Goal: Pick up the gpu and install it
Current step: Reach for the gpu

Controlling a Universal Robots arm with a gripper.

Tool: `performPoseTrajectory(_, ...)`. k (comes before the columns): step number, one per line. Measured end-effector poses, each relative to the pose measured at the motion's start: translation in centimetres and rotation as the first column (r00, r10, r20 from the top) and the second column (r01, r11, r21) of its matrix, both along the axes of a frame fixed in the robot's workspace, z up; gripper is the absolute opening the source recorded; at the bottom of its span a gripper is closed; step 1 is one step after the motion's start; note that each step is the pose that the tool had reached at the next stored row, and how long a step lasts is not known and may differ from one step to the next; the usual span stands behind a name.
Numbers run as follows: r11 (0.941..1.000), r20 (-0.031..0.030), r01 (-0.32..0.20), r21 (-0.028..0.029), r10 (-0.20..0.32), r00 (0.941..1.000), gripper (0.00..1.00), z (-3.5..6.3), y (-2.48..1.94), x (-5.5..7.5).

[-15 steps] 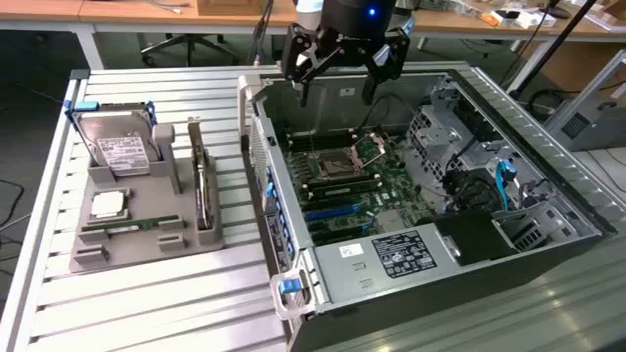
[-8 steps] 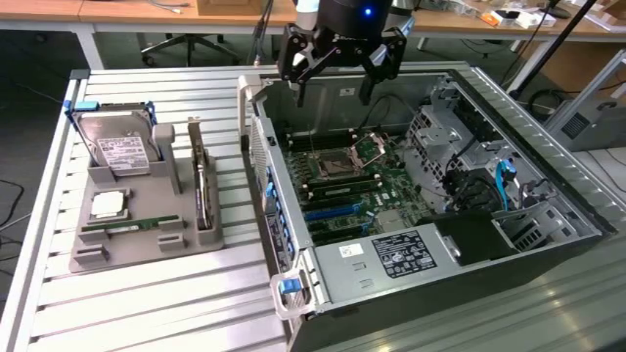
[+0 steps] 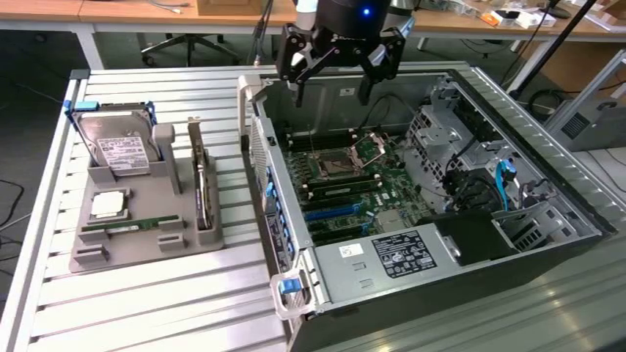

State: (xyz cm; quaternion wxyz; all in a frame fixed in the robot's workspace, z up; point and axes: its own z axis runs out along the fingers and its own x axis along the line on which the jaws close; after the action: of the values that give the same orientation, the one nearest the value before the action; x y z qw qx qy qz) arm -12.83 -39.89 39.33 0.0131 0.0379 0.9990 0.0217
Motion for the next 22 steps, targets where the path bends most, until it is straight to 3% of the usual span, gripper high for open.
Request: performPoseTrajectory(22,1.0,0.0,0.0,0.0,0.0,1.0,0.99,0.0,0.0,-1.3)
